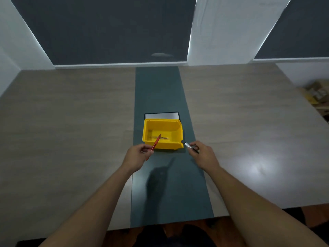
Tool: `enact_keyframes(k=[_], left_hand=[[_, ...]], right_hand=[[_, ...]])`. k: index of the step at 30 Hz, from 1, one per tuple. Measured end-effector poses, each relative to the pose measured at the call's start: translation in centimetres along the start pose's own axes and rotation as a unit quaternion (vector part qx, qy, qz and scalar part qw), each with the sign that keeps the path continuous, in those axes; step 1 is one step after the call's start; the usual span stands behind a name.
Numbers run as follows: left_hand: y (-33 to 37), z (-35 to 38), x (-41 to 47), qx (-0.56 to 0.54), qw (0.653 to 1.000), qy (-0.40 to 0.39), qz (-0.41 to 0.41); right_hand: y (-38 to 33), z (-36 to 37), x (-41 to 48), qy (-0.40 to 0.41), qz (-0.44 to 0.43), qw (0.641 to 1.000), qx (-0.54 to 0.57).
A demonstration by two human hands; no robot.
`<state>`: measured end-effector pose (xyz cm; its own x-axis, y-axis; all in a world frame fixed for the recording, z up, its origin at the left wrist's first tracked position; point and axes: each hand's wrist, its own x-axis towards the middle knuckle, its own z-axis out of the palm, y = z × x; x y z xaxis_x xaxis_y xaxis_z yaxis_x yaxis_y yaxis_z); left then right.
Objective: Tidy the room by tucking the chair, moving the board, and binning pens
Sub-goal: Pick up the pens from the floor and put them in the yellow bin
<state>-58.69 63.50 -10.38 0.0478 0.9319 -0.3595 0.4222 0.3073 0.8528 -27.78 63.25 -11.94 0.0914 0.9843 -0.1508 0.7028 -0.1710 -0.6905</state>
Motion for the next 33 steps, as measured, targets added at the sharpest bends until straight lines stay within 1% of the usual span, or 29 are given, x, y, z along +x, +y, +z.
enact_keyframes(k=[4, 8, 10, 14, 18, 22, 29, 33], left_hand=[[0.0, -1.5, 3.5, 0.012, 1.0, -0.005, 0.012], [0.2, -2.3, 6.4, 0.052, 0.998, -0.009, 0.014], [0.3, -2.5, 7.9, 0.065, 0.998, -0.016, 0.011], [0.5, -2.4, 10.6, 0.11, 0.994, 0.0, 0.019], [0.6, -1.8, 13.0, 0.171, 0.985, -0.01, 0.033], [0.4, -1.2, 15.0, 0.236, 0.969, -0.037, 0.061], [-0.4, 0.5, 17.2, 0.317, 0.942, -0.056, 0.095], [-0.9, 0.8, 17.4, 0.336, 0.935, -0.05, 0.104]], right_hand=[[-1.1, 1.4, 2.7, -0.006, 0.003, 1.0, 0.01], [-1.5, 2.7, 4.9, -0.031, 0.018, 0.999, -0.001], [-1.6, 3.1, 6.1, -0.049, 0.016, 0.999, -0.016], [-1.9, 3.6, 8.4, -0.078, 0.017, 0.996, -0.049], [-1.8, 4.2, 10.6, -0.082, 0.042, 0.996, -0.018], [-1.1, 5.3, 12.4, -0.115, 0.071, 0.991, -0.008], [-0.8, 7.3, 15.0, -0.156, 0.071, 0.984, -0.042], [-1.0, 8.2, 16.0, -0.17, 0.064, 0.982, -0.047]])
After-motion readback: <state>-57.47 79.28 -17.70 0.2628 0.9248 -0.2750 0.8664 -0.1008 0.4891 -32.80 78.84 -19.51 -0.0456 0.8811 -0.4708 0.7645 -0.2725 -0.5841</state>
